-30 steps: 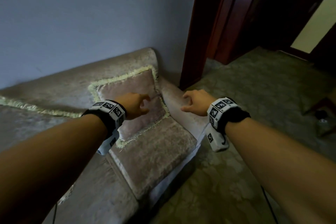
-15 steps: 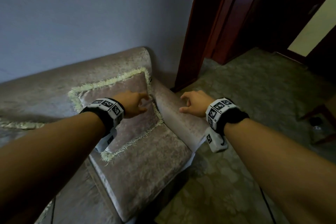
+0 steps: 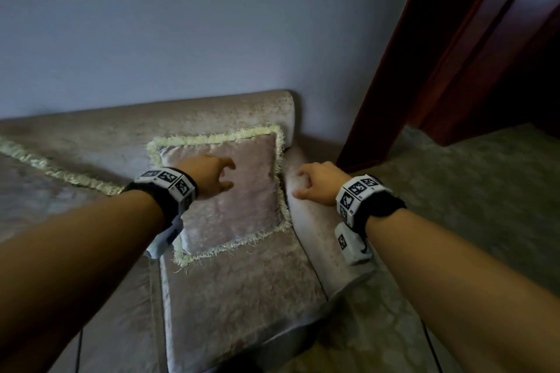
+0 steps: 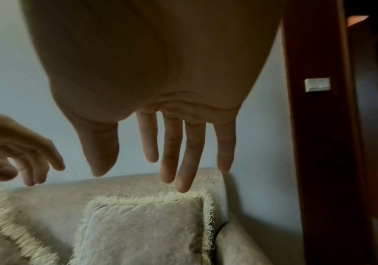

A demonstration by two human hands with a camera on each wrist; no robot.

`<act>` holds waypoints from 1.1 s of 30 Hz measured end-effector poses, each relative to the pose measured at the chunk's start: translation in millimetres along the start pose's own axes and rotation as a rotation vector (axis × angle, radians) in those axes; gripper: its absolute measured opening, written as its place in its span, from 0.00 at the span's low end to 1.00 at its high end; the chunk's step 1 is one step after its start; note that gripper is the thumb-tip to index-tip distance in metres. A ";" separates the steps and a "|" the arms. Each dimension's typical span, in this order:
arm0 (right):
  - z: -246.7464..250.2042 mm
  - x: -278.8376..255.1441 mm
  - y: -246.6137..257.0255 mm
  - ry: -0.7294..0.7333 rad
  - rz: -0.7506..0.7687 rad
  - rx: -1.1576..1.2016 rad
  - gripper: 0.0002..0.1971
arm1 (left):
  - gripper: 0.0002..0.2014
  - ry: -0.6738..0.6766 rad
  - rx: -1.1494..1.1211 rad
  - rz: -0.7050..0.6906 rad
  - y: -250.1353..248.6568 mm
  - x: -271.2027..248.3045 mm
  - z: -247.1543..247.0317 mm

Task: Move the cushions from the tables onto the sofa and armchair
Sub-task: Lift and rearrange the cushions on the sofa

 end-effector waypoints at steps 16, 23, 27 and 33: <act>-17.6 74.6 -48.1 0.192 0.230 0.036 0.33 | 0.24 0.114 -0.096 0.373 -16.0 -18.3 -30.9; -47.5 134.3 -47.6 0.226 0.237 0.079 0.34 | 0.28 0.114 -0.145 0.482 36.5 16.5 -76.1; -71.8 187.3 -67.2 0.207 0.158 0.099 0.38 | 0.30 0.118 -0.237 0.526 74.0 67.7 -127.4; -137.6 283.7 -101.0 0.185 0.011 0.150 0.47 | 0.39 0.048 -0.417 0.677 131.3 137.1 -226.4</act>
Point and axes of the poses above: each hand's wrist, its own x-axis towards the middle knuckle, its own z-axis out of the back of the hand, y = z × x, the point moved 2 cm from there along x, towards the middle knuckle, and after that the axes turned 8 degrees about x, right-handed, at the moved point
